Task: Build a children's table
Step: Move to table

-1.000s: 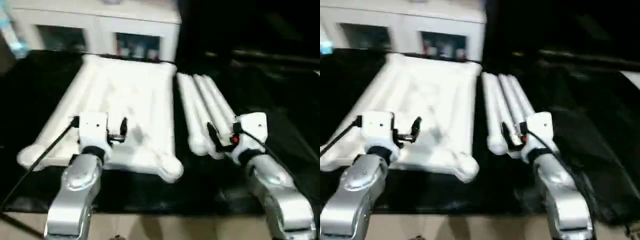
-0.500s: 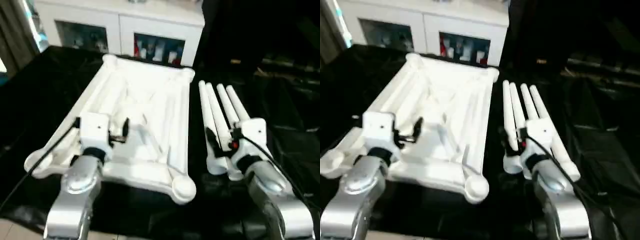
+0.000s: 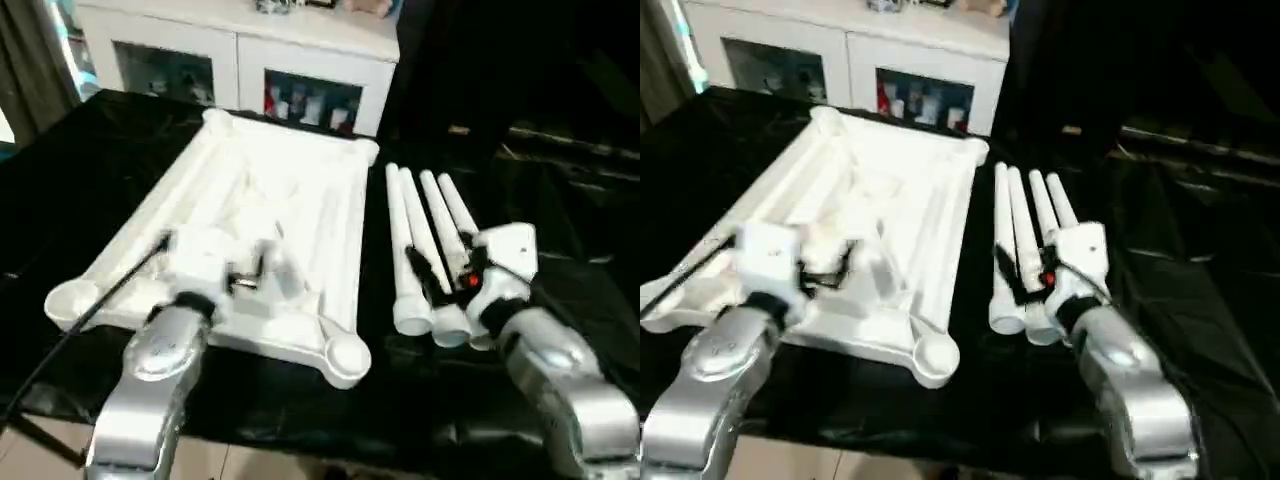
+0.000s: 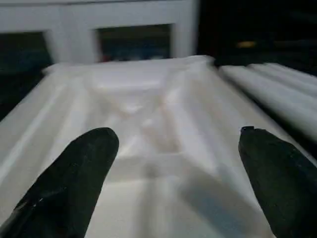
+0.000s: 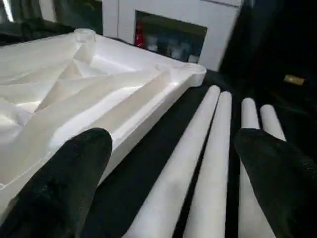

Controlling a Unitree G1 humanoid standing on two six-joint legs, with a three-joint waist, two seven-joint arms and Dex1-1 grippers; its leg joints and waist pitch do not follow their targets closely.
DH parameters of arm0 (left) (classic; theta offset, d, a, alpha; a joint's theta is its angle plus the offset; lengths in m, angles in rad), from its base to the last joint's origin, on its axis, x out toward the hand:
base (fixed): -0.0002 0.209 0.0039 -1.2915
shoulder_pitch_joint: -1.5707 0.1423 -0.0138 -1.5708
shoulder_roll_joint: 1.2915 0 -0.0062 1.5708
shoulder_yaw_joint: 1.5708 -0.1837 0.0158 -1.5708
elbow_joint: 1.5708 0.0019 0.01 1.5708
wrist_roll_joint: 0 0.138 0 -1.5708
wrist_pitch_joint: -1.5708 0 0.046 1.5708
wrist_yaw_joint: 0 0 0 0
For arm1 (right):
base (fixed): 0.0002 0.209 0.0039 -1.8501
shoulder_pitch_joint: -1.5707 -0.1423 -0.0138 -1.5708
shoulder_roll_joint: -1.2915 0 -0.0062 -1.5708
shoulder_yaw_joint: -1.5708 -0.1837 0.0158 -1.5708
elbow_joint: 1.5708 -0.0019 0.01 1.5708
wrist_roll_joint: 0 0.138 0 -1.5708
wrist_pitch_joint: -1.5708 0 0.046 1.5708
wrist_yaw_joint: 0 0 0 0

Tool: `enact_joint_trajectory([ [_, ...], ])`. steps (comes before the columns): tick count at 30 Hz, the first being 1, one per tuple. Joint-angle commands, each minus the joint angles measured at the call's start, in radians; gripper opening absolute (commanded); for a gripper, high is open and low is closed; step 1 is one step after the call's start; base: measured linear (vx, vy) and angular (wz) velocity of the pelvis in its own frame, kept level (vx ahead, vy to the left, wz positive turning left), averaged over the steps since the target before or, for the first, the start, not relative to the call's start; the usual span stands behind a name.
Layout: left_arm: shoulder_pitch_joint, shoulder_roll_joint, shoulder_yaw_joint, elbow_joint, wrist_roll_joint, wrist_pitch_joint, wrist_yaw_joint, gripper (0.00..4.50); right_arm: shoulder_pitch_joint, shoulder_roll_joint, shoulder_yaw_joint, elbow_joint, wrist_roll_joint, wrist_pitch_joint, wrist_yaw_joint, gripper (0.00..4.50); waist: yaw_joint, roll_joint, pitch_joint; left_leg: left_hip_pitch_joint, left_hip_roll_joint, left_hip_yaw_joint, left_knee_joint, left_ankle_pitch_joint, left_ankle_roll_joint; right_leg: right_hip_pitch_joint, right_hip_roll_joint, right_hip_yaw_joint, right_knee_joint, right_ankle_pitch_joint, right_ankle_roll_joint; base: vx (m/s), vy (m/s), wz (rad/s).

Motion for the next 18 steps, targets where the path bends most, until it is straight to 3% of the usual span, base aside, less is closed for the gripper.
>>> enact_joint_trajectory([
  [1,-0.027,0.052,-0.090,-0.001,-0.011,-0.046,-0.137,4.47,-0.009,-0.056,-0.042,0.017,0.047,-0.038,0.099,4.50,0.000,0.020,-0.044,-0.008,0.029,-0.002,-0.121,-0.322,0.023,0.045,-0.078,0.039,-0.070,-0.526,-0.033,0.000,0.000,0.00],
  [2,-0.027,0.086,-0.122,-0.001,-0.037,-0.075,-0.217,4.47,-0.004,-0.085,-0.047,0.024,0.076,-0.034,0.157,4.50,0.004,0.027,-0.036,-0.010,0.028,-0.004,-0.124,-0.325,0.026,0.048,-0.078,0.042,-0.066,-0.525,-0.047,0.000,0.000,0.00],
  [3,-0.033,0.089,-0.149,-0.001,-0.051,-0.083,-0.251,4.47,0.001,-0.112,-0.063,0.035,0.096,-0.034,0.197,4.50,0.004,0.018,-0.043,-0.011,0.028,-0.002,-0.122,-0.303,0.031,0.052,-0.082,0.045,-0.061,-0.517,-0.053,0.000,0.000,0.00],
  [4,-0.036,0.111,-0.154,-0.004,-0.088,-0.100,-0.320,4.47,0.008,-0.142,-0.055,0.028,0.090,-0.032,0.223,4.50,0.013,0.017,-0.044,-0.007,0.026,0.009,-0.119,-0.248,0.044,0.046,-0.084,0.052,-0.055,-0.494,-0.080,0.000,0.000,0.00],
  [5,-0.050,0.124,-0.169,0.000,-0.094,-0.108,-0.353,4.47,0.016,-0.171,-0.060,0.027,0.095,-0.031,0.253,4.50,0.020,0.036,-0.030,0.005,0.020,0.022,-0.120,-0.246,0.049,0.030,-0.083,0.058,-0.061,-0.533,-0.091,0.000,0.000,0.00],
  [6,-0.065,0.138,-0.184,0.005,-0.100,-0.108,-0.389,4.47,0.023,-0.200,-0.065,0.032,0.098,-0.033,0.283,4.50,0.018,0.034,-0.033,0.004,0.022,0.026,-0.119,-0.238,0.050,0.031,-0.081,0.062,-0.055,-0.546,-0.098,0.044,-0.018,0.18],
  [7,-0.072,0.152,-0.185,0.008,-0.111,-0.101,-0.418,4.47,0.025,-0.211,-0.063,0.033,0.095,-0.035,0.293,4.50,0.022,0.044,-0.034,0.002,0.023,0.026,-0.120,-0.225,0.047,0.035,-0.080,0.064,-0.050,-0.535,-0.102,0.000,0.000,0.00],
  [8,-0.092,0.173,-0.198,0.016,-0.129,-0.073,-0.466,4.47,0.025,-0.235,-0.064,0.054,0.078,-0.053,0.306,4.50,0.021,0.031,-0.039,-0.005,0.022,0.030,-0.119,-0.187,0.055,0.037,-0.078,0.069,-0.041,-0.497,-0.111,0.069,-0.021,0.12],
  [10,-0.105,0.182,-0.213,0.022,-0.120,-0.058,-0.472,4.47,0.022,-0.247,-0.069,0.071,0.056,-0.070,0.296,4.50,0.028,0.033,-0.049,-0.009,0.021,0.036,-0.115,-0.111,0.067,0.043,-0.078,0.074,-0.027,-0.432,-0.136,0.000,0.000,0.00],
  [11,-0.107,0.183,-0.214,0.024,-0.113,-0.061,-0.464,4.47,0.020,-0.245,-0.071,0.071,0.056,-0.069,0.290,4.50,0.031,0.034,-0.050,-0.010,0.019,0.042,-0.112,-0.074,0.076,0.039,-0.074,0.078,-0.022,-0.406,-0.149,0.052,-0.019,0.04],
  [12,-0.111,0.189,-0.213,0.041,-0.081,-0.083,-0.433,4.47,0.011,-0.231,-0.076,0.069,0.055,-0.067,0.262,4.50,0.030,0.037,-0.064,-0.008,0.021,0.046,-0.106,-0.033,0.080,0.044,-0.073,0.079,-0.011,-0.357,-0.168,0.052,-0.019,0.04],
  [13,-0.106,0.161,-0.186,0.062,-0.079,-0.106,-0.387,4.47,0.005,-0.210,-0.083,0.059,0.069,-0.048,0.235,4.50,0.032,0.038,-0.065,-0.011,0.022,0.045,-0.105,-0.002,0.084,0.046,-0.073,0.077,-0.006,-0.324,-0.174,0.054,-0.015,0.02],
  [14,-0.093,0.127,-0.150,0.084,-0.087,-0.132,-0.342,4.47,0.005,-0.187,-0.082,0.041,0.080,-0.030,0.208,4.50,0.028,0.029,-0.071,-0.011,0.022,0.051,-0.101,0.036,0.095,0.047,-0.068,0.078,0.000,-0.270,-0.188,0.000,0.000,0.00],
  [15,-0.082,0.102,-0.128,0.089,-0.100,-0.129,-0.317,4.47,0.016,-0.175,-0.075,0.020,0.086,-0.018,0.199,4.50,0.031,0.036,-0.070,-0.013,0.020,0.052,-0.101,0.035,0.095,0.048,-0.069,0.077,0.001,-0.256,-0.195,0.000,0.000,0.00],
  [16,-0.059,0.059,-0.091,0.095,-0.127,-0.119,-0.273,4.47,0.040,-0.155,-0.062,-0.020,0.097,0.000,0.189,4.50,0.031,0.034,-0.072,-0.011,0.023,0.053,-0.101,0.034,0.093,0.048,-0.069,0.079,0.004,-0.245,-0.202,0.000,0.000,0.00],
  [17,-0.044,0.049,-0.080,0.089,-0.139,-0.123,-0.266,4.47,0.060,-0.149,-0.052,-0.038,0.103,-0.002,0.196,4.50,0.032,0.019,-0.073,-0.015,0.023,0.056,-0.100,0.040,0.101,0.053,-0.070,0.079,0.004,-0.228,-0.204,0.057,-0.005,0.06],
  [18,-0.038,0.046,-0.077,0.085,-0.143,-0.125,-0.265,4.47,0.069,-0.146,-0.048,-0.044,0.107,-0.005,0.200,4.50,0.040,0.028,-0.073,-0.011,0.025,0.054,-0.103,0.039,0.107,0.050,-0.071,0.080,0.006,-0.236,-0.201,0.000,0.000,0.00],
])
